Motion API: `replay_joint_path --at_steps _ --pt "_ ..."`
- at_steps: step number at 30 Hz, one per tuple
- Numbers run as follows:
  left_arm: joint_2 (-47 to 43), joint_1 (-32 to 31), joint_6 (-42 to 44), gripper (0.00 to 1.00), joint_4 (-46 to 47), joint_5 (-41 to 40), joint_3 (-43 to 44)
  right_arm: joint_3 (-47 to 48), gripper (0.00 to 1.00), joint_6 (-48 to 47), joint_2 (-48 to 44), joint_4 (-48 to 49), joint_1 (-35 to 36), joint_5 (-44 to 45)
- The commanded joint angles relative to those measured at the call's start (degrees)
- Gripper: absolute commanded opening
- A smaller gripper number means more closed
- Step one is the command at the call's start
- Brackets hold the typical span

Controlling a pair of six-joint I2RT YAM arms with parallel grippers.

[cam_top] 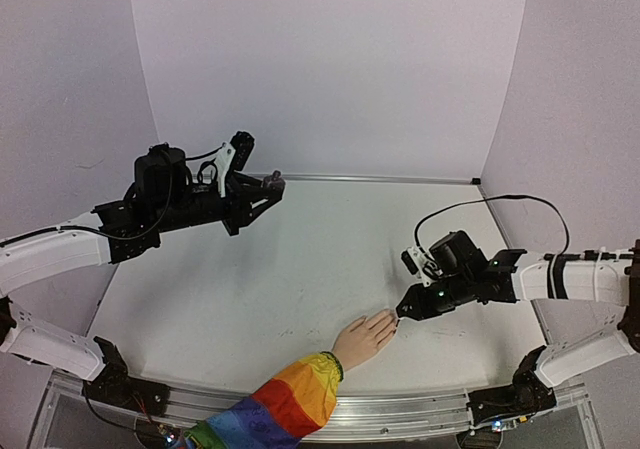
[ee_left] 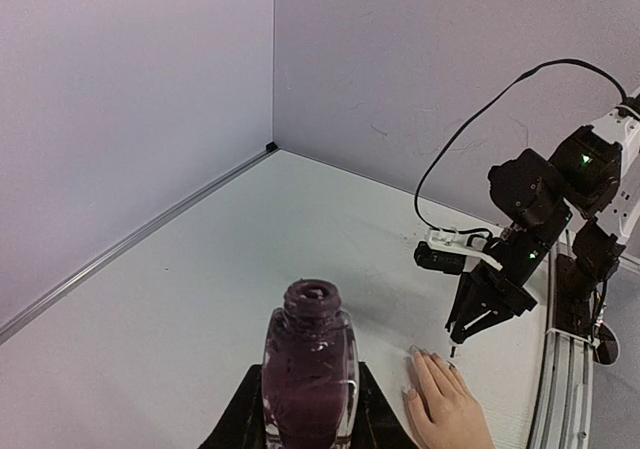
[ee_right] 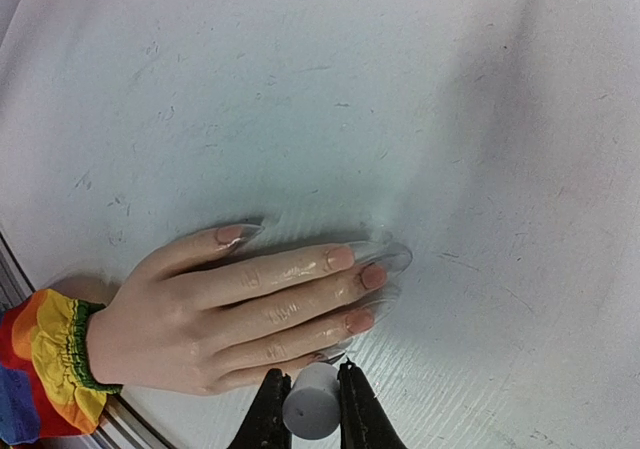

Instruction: Paint the nails

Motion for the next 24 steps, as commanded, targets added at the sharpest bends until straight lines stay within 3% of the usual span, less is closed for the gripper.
replay_joint_path --at_steps 1,24 --pt "-0.1 0.3 -0.1 0.00 2.1 1.1 1.7 0.9 0.00 -1.3 1.7 -1.1 0.5 -2.3" --pt "-0.4 0.3 -0.1 0.00 2.2 1.0 1.5 1.5 0.00 -1.5 2.8 -0.1 0.8 -2.2"
